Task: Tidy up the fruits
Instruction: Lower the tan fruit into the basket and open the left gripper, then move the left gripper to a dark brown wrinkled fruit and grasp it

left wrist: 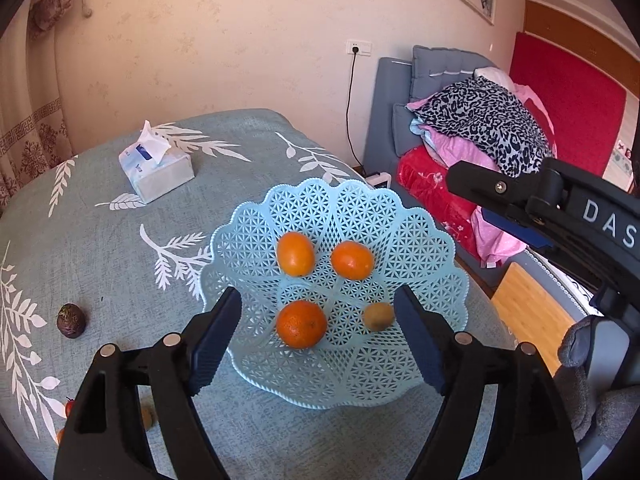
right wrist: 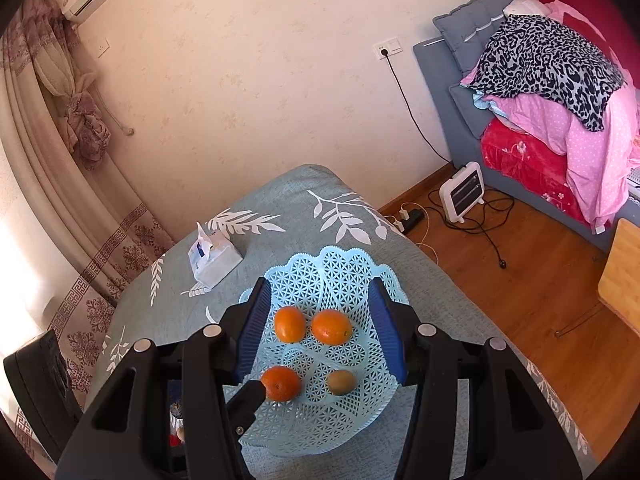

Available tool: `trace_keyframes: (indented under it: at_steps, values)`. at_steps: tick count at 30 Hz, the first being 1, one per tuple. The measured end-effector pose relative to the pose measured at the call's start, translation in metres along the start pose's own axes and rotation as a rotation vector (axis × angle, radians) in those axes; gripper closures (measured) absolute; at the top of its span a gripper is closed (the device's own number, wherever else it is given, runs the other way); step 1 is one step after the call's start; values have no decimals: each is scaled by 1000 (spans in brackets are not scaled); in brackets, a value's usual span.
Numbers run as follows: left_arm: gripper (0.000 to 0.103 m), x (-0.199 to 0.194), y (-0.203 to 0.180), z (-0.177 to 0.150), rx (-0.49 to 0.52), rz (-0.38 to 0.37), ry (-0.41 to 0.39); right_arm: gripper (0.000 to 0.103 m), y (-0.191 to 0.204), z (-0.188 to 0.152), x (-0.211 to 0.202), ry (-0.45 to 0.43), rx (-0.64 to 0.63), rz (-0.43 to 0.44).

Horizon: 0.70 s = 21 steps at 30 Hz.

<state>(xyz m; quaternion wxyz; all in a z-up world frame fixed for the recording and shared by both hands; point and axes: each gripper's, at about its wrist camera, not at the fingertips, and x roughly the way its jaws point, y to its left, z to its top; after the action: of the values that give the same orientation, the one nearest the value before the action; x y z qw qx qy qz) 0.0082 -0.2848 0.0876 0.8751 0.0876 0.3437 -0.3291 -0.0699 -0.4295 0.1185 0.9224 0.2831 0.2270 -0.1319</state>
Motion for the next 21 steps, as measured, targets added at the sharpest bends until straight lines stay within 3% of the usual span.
trace_keyframes:
  at_steps: [11, 21]
  values:
    - [14, -27, 38, 12, -37, 71, -59, 47, 8, -4, -1, 1, -18, 11]
    - [12, -48, 83, 18, -89, 152, -70, 46, 23, -12, 0, 11, -56, 24]
